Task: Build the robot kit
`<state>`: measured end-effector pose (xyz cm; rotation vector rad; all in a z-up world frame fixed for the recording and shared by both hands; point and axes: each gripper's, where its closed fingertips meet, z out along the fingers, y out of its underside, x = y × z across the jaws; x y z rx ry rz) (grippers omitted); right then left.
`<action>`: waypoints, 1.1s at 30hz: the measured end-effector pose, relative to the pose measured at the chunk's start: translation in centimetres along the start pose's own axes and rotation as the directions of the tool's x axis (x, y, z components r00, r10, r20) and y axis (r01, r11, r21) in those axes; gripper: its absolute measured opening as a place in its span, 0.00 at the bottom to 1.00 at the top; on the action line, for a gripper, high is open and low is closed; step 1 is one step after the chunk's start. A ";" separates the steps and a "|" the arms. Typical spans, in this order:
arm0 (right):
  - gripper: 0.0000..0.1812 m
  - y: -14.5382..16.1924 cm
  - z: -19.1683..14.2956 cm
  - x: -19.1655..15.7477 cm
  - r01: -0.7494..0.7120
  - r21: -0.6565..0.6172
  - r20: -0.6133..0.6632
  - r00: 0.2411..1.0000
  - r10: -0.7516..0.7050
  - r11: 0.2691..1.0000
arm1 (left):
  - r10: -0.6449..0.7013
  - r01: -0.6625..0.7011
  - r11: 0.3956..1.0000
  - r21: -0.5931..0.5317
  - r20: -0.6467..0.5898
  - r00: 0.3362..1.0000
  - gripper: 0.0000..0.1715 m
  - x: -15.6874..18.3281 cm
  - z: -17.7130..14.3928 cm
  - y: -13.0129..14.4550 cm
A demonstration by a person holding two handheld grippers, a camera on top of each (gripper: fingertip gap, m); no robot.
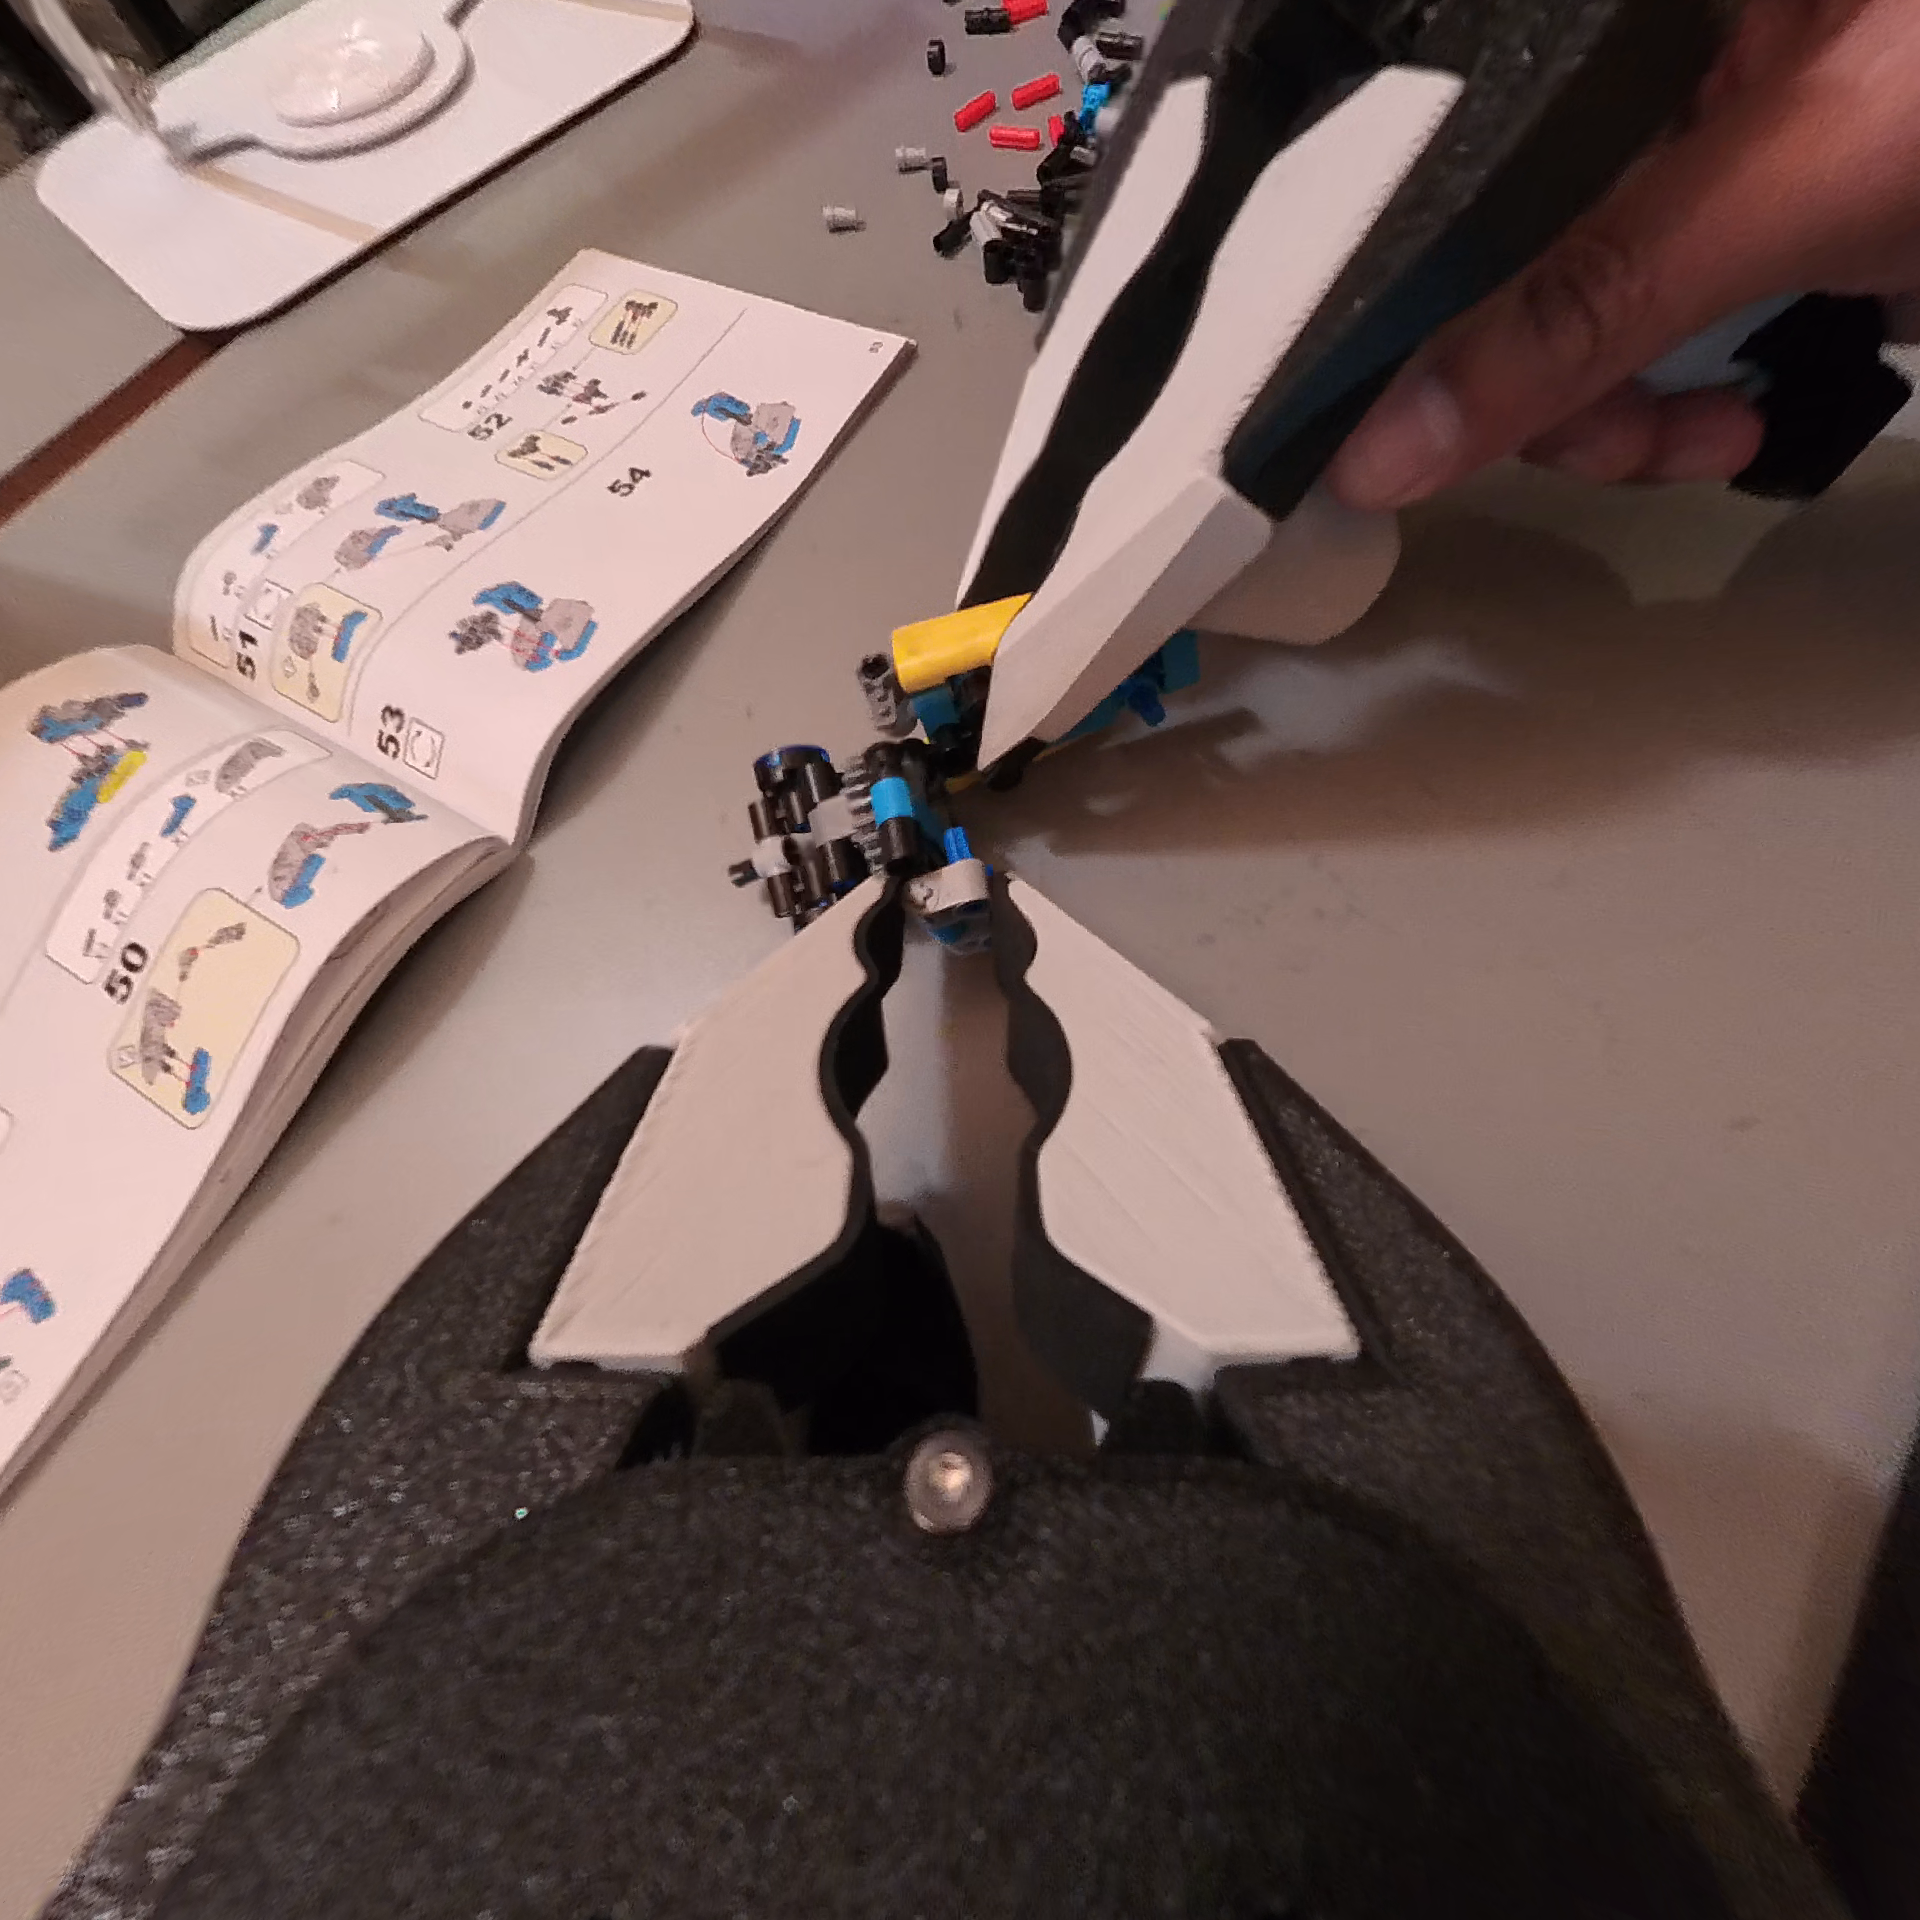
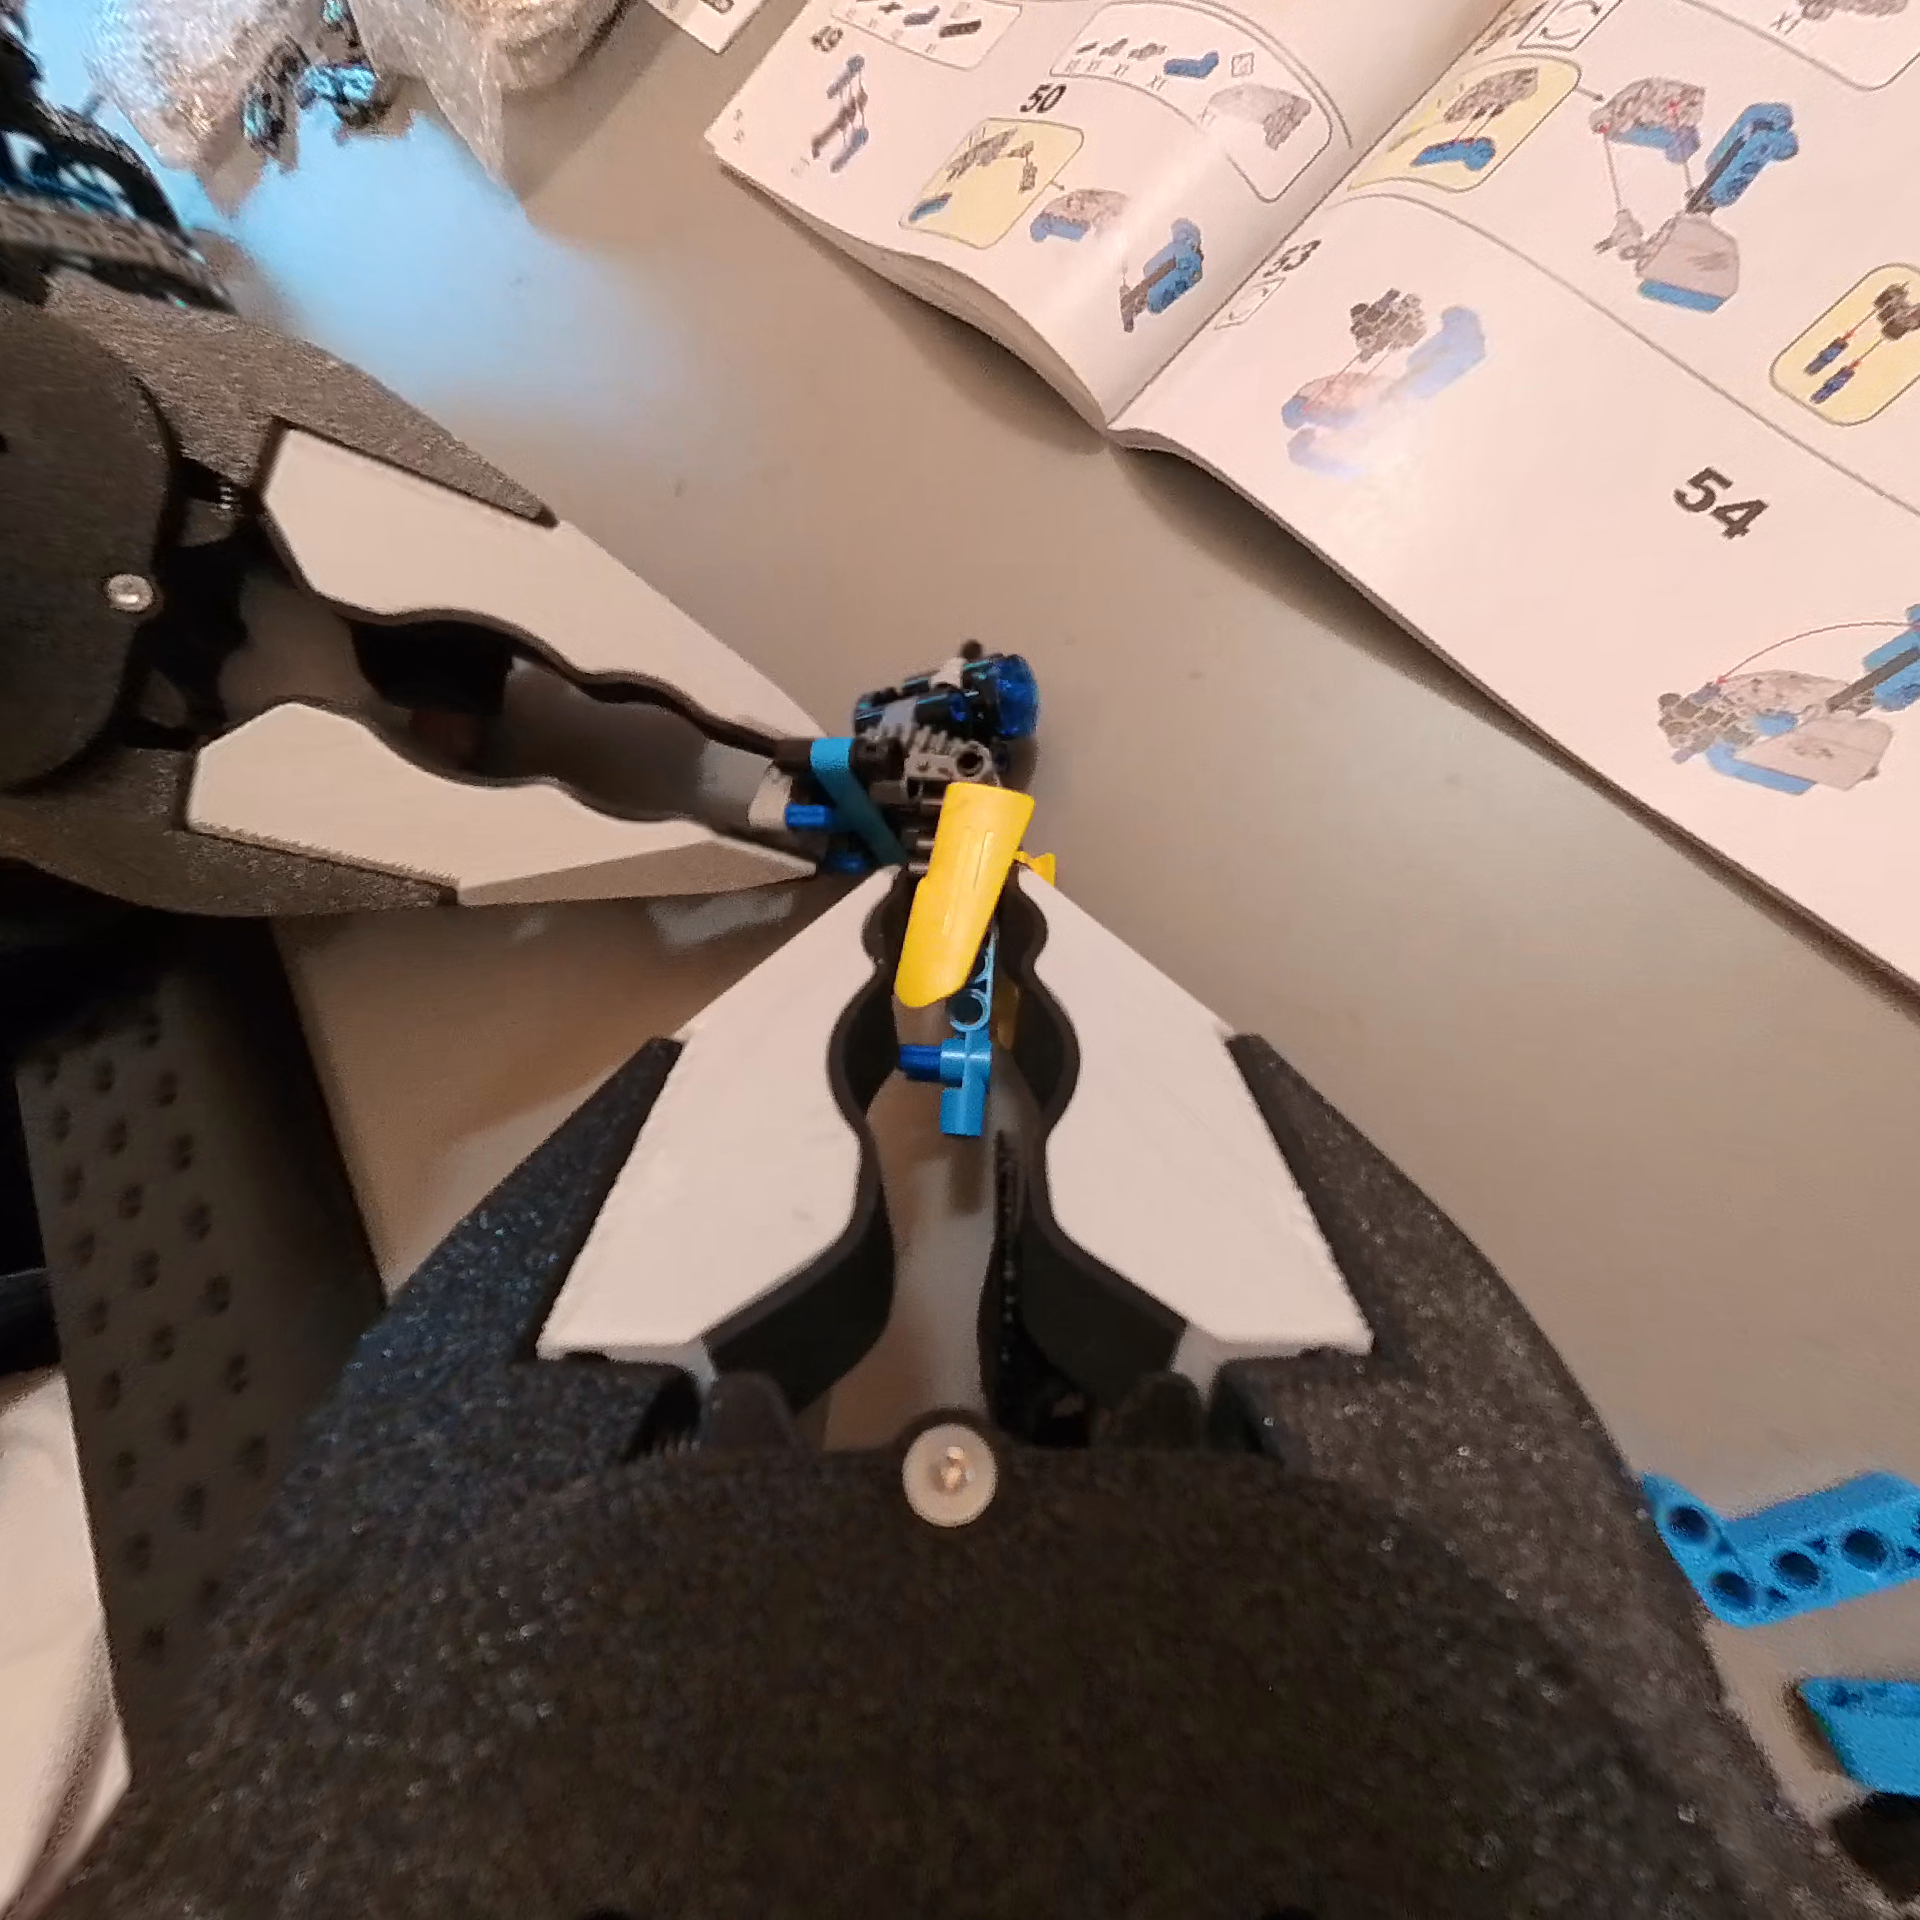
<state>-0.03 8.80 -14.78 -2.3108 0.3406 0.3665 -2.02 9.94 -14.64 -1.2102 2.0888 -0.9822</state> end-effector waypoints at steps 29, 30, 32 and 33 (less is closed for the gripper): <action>0.09 -0.2 -0.8 2.0 -0.165 0.051 -0.009 0.986 0.166 0.985 | -0.076 0.077 0.997 -0.029 0.034 0.997 0.09 -0.6 2.3 -1.3; 0.09 -0.3 -0.8 2.0 -0.190 0.055 0.006 0.982 0.190 0.980 | -0.080 0.081 0.996 -0.026 0.035 0.996 0.09 -0.6 2.3 -1.3; 0.09 -0.3 -0.9 2.0 -0.223 0.060 0.028 0.975 0.222 0.973 | -0.093 0.094 0.995 -0.023 0.028 0.995 0.08 -0.6 2.3 -1.3; 0.09 -0.3 -0.9 2.0 -0.239 0.064 0.040 0.971 0.237 0.969 | -0.092 0.093 0.995 -0.023 0.029 0.995 0.09 -0.6 2.3 -1.3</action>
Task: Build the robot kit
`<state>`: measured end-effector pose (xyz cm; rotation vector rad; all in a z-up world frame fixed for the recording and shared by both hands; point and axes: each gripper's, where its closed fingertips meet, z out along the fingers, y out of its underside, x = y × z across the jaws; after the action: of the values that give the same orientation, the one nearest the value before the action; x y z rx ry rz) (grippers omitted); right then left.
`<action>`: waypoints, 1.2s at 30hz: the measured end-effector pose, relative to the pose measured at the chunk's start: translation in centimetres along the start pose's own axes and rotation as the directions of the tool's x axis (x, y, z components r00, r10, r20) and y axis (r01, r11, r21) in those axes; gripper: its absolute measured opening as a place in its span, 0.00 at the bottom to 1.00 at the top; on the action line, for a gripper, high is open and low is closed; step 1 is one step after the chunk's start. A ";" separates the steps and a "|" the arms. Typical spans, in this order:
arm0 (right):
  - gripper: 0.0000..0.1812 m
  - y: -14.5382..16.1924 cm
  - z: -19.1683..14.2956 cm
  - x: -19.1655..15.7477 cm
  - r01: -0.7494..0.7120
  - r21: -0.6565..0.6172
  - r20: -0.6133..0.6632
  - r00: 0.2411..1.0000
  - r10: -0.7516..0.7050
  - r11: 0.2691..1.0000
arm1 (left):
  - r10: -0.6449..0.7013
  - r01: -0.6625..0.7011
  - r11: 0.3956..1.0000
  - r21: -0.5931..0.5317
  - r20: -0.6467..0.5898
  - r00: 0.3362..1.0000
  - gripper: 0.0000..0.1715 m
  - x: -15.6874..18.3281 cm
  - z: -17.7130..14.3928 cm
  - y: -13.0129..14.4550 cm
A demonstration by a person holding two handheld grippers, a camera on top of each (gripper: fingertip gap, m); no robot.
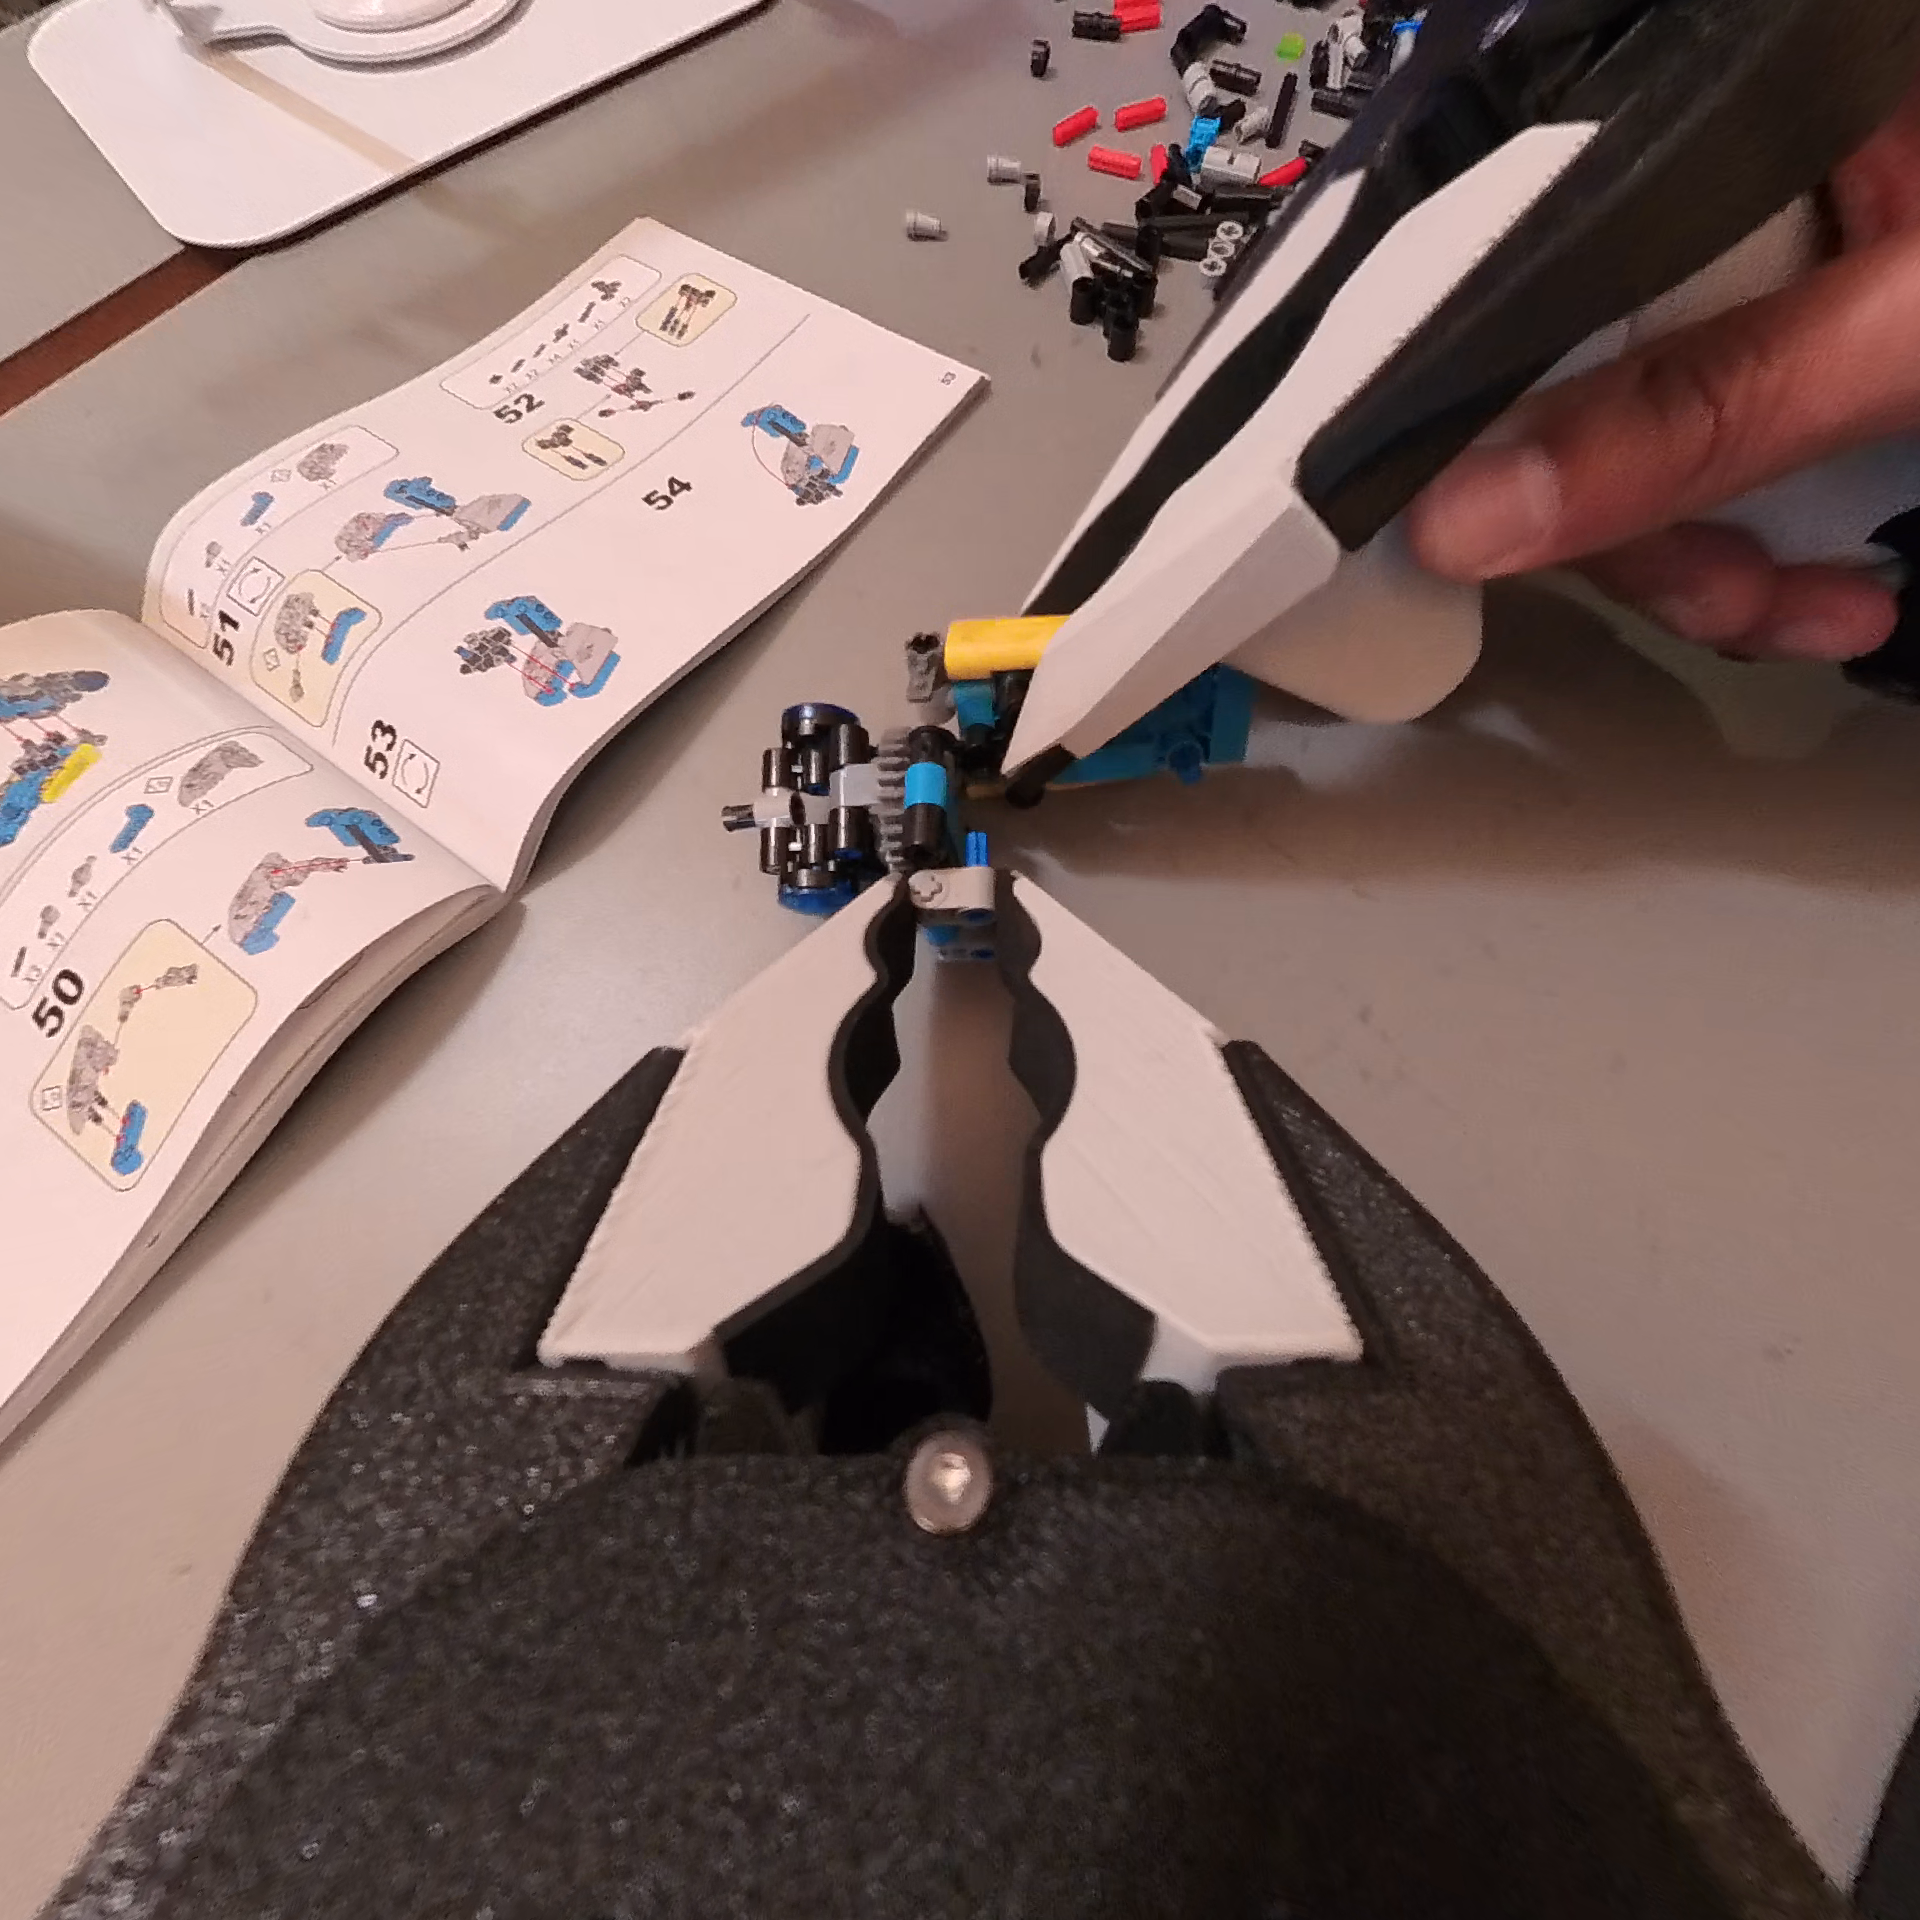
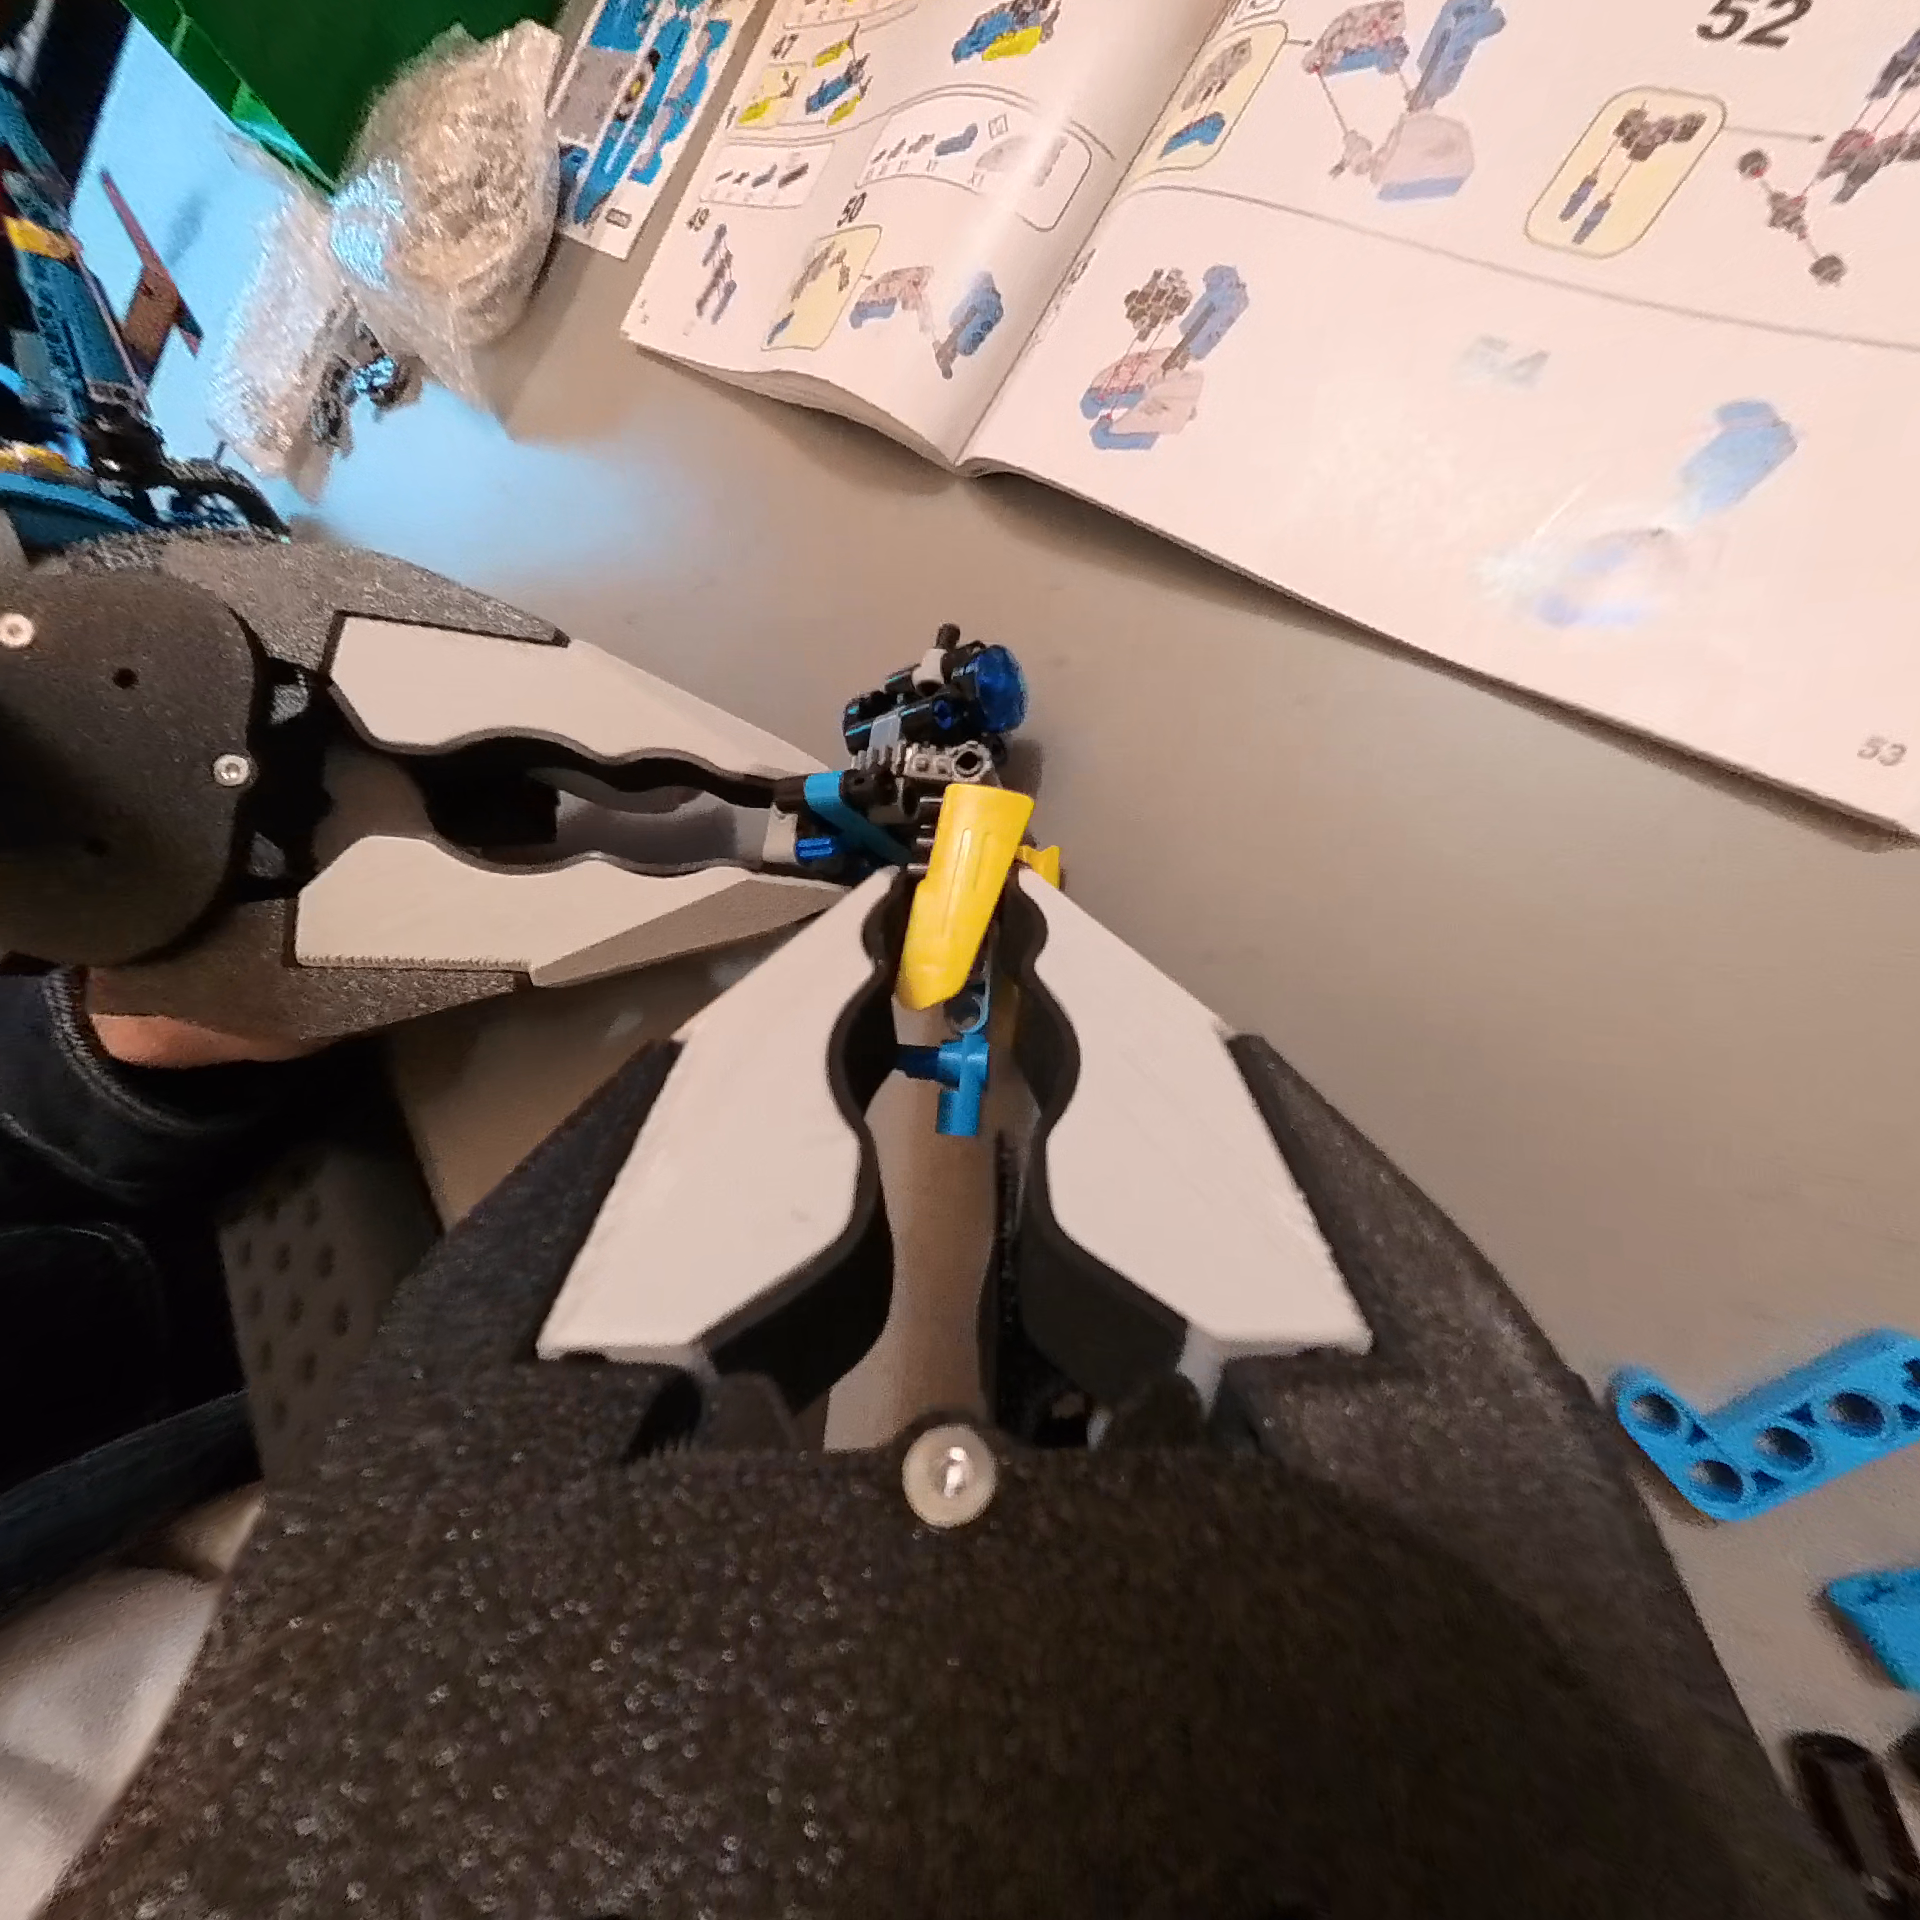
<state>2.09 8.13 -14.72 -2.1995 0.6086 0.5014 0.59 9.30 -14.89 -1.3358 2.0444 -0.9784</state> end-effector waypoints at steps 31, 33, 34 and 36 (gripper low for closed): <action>0.09 -0.3 -0.8 0.1 -0.217 0.000 0.168 0.962 0.214 0.976 | -0.156 0.158 0.987 0.011 -0.093 0.983 0.08 -0.3 -0.2 -0.1; 0.09 -0.9 -1.5 -0.7 -0.294 0.013 0.282 0.918 0.279 0.956 | -0.141 0.141 0.990 0.004 -0.076 0.987 0.08 -0.5 -0.2 0.0; 0.09 -1.1 -1.6 -0.8 -0.302 0.021 0.299 0.912 0.282 0.953 | -0.141 0.142 0.990 0.006 -0.075 0.987 0.09 -0.5 -0.2 0.0; 0.08 -1.4 -2.0 -1.7 -0.298 0.027 0.344 0.899 0.271 0.954 | -0.138 0.140 0.990 0.019 -0.082 0.987 0.08 -0.4 -0.4 -0.2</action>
<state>1.85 7.85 -11.84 -1.8957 0.7508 0.9688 0.58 9.73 -14.53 -1.4643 2.0126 -1.1307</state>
